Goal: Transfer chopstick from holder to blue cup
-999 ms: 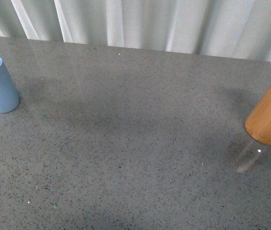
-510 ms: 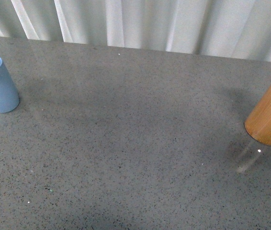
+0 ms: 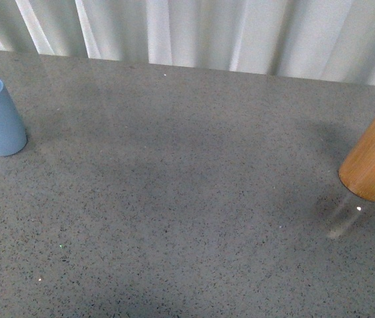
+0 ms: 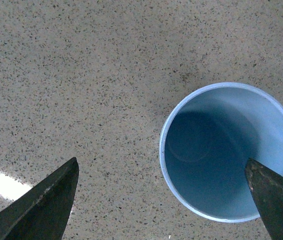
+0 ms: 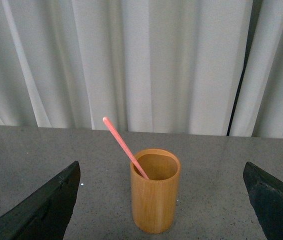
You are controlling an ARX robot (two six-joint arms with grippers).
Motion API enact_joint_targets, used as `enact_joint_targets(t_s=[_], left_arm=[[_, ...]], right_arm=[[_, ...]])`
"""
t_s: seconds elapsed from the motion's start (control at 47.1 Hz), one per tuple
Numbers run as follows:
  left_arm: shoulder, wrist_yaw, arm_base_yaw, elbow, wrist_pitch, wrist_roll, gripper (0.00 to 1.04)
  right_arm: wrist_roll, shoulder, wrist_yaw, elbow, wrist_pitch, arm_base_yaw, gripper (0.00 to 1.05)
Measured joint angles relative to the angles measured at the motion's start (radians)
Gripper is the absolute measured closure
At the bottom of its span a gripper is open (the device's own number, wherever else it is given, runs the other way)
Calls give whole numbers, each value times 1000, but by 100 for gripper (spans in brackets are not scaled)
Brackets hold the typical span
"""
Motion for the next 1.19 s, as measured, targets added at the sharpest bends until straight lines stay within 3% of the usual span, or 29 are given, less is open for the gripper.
enact_joint_targets(t_s=[0.468,0.723,1.02,1.19], left_arm=[[114,-19,-10,77,-2,-6,7],[163,-31,-10,111,-18,-24,47],[136,-14,-30,114,-48,-27,100],[64,16,-89,89,-67,-43,101]], right_arm=[[0,0,0,0,0,0,10],[0,0,0,0,0,0,10],[0,0,0,0,0,0,10],[0,0,0,0,0,0,10]])
